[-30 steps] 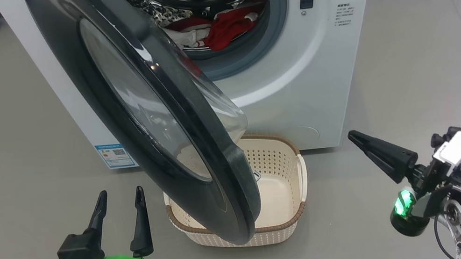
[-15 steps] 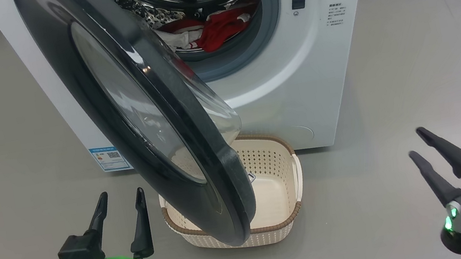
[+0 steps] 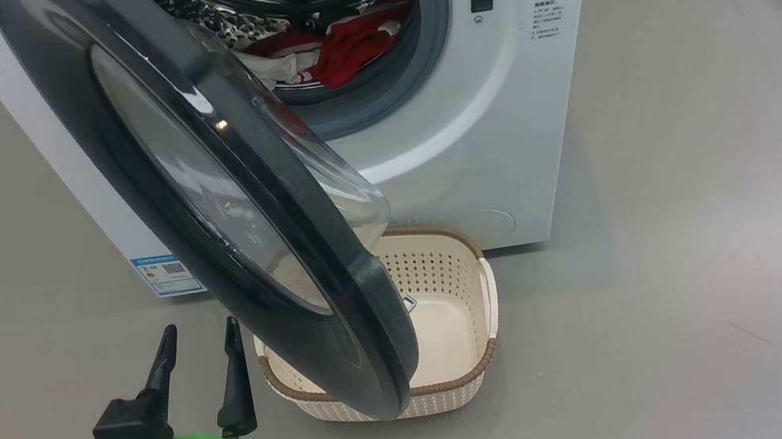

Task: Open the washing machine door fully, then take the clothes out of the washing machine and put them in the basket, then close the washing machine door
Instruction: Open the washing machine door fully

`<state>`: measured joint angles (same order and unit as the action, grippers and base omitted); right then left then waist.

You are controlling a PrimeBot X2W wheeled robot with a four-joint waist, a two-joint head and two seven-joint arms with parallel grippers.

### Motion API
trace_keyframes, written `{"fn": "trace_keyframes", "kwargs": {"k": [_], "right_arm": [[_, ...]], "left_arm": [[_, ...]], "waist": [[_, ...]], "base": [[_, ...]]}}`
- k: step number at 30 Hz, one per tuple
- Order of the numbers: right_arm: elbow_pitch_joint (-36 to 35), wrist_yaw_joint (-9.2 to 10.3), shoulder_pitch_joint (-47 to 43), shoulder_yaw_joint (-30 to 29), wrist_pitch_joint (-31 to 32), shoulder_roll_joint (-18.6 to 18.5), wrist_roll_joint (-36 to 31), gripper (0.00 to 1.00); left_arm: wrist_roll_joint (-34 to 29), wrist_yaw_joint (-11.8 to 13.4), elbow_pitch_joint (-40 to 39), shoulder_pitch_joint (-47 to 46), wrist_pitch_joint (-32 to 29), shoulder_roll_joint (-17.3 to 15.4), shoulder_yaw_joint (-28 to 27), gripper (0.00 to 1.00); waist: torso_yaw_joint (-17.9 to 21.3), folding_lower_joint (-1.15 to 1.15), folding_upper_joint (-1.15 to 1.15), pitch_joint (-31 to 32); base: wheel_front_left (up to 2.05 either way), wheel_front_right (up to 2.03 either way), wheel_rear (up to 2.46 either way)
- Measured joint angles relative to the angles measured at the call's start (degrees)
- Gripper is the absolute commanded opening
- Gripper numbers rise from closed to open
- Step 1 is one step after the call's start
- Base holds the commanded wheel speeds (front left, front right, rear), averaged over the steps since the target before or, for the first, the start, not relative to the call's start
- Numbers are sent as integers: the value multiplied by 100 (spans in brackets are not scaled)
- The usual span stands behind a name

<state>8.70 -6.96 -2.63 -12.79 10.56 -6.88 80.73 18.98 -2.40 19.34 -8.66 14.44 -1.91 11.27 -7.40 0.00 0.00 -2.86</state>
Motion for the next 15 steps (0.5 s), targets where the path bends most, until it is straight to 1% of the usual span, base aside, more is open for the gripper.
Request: {"fn": "trace_keyframes", "kwargs": {"k": [7, 10, 13, 15], "right_arm": [[-101, -1, -155, 108, -1003, -360, -1522, 100], [-110, -2, -208, 227, -1430, -580, -2360, 100], [-153, 8, -254, 298, -1835, -722, -2995, 100], [-192, 126, -257, 407, -2084, -851, -3545, 100]], "left_arm": [[-1, -26, 9, 0, 0, 0, 34, 100], [-1, -26, 16, 0, 0, 0, 43, 100], [-1, -42, 21, 0, 0, 0, 57, 100], [-1, -42, 25, 0, 0, 0, 68, 100]], "waist": [[49, 0, 0, 9], [69, 0, 0, 21], [88, 0, 0, 29], [97, 0, 0, 34]], "base": [[0, 0, 0], [0, 0, 0], [0, 0, 0], [0, 0, 0]]}}
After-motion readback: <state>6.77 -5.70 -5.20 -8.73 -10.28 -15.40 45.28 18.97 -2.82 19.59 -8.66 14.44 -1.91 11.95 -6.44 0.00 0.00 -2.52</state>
